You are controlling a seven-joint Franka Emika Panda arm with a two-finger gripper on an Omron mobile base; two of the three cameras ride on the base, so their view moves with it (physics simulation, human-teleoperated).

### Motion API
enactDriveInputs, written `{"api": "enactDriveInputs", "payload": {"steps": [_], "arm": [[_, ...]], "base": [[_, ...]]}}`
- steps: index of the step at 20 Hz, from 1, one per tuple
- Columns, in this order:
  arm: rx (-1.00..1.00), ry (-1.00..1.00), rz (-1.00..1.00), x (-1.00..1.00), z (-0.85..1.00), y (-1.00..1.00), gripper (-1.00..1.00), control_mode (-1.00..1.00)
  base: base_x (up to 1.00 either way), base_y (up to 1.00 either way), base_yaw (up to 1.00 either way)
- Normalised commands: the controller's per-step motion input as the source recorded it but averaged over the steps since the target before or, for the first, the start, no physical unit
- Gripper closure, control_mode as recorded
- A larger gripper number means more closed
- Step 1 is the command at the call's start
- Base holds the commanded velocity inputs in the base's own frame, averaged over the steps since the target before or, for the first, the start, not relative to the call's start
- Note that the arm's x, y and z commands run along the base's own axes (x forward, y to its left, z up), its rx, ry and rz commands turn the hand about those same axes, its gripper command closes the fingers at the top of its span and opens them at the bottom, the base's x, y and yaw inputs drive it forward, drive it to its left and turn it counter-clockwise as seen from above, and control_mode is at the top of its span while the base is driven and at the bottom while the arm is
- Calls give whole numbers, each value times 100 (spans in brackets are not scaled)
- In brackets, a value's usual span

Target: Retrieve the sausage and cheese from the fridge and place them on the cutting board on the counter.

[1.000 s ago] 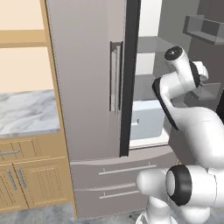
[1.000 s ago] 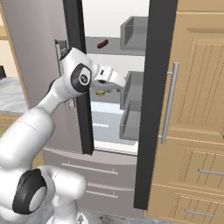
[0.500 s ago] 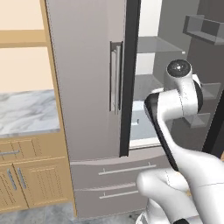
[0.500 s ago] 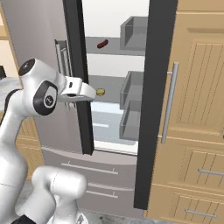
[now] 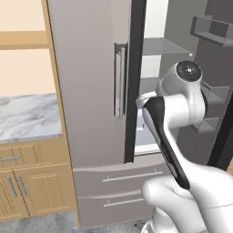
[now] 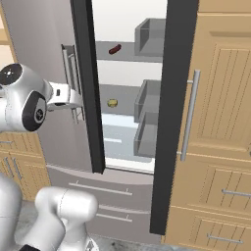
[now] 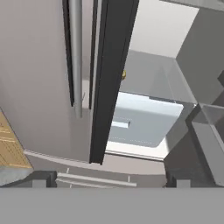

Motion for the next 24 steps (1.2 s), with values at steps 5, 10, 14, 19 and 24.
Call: {"api": "enactDriveInputs", "payload": {"steps": [5, 10, 14, 19, 24], "arm": [[2, -2, 9, 8, 11, 38, -100, -100], [3, -4, 1, 24, 0, 24, -100, -100], [8, -3, 0, 52, 0, 11, -100, -100], [10, -5, 0, 56, 0, 25, -100, -100], [3, -8, 0, 46, 0, 18, -100, -100]], "base": [[0, 0, 0], [0, 0, 0], [0, 0, 0], [0, 0, 0], [0, 0, 0]]}}
